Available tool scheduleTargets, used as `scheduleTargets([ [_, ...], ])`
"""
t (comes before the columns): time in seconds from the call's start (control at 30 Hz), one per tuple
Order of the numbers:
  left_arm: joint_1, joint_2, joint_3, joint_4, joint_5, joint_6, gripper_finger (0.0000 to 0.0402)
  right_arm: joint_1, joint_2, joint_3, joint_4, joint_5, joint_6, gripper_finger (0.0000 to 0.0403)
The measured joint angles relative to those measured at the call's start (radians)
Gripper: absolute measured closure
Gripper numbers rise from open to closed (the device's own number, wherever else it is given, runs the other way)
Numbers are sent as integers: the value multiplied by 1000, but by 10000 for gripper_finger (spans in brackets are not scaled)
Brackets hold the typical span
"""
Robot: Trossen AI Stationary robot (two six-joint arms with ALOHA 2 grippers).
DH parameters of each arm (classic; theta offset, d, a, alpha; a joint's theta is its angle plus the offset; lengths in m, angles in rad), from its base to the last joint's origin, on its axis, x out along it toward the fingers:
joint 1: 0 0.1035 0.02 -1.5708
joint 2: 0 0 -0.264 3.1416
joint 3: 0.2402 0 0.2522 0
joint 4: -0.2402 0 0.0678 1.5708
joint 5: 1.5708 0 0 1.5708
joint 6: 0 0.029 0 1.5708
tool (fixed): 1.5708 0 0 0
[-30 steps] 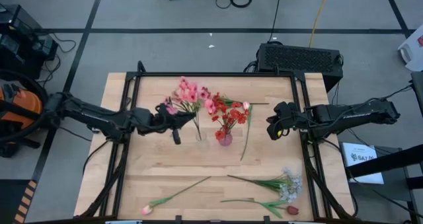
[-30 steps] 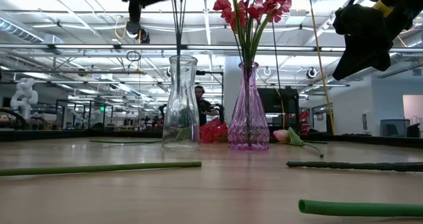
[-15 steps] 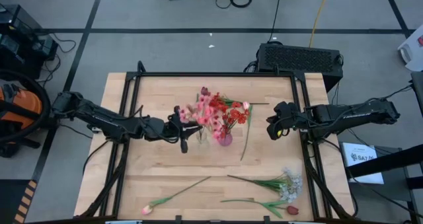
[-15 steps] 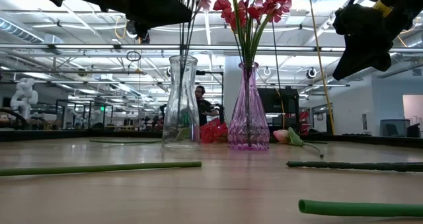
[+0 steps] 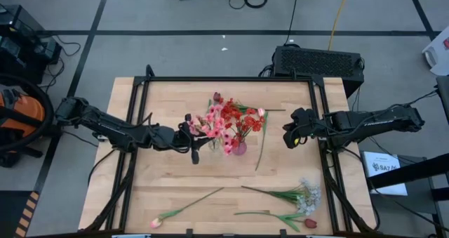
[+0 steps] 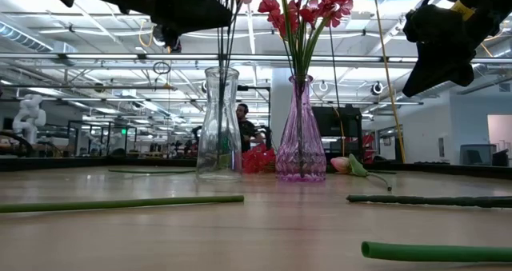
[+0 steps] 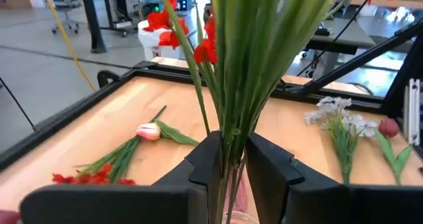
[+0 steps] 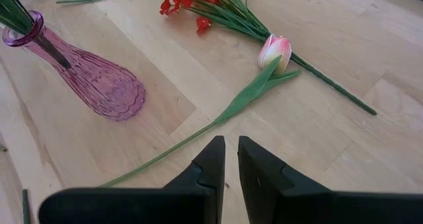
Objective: Sort flowers into vase by color
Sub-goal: Put the pink flowers into the transparent vase
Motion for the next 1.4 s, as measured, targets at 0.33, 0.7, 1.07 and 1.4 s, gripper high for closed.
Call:
scheduleTargets([
  [0.33,0,0,0,-47,5,-119,317,0,0,0,0,0,0,367],
  [0.7,8,-6,1,-49,33,-188,189,0,0,0,0,0,0,367],
  [1.07,8,-81,91,-351,35,-243,187,0,0,0,2,0,0,367],
  [1.4,9,-91,194,-627,38,-346,187,0,2,1,9,0,0,367],
])
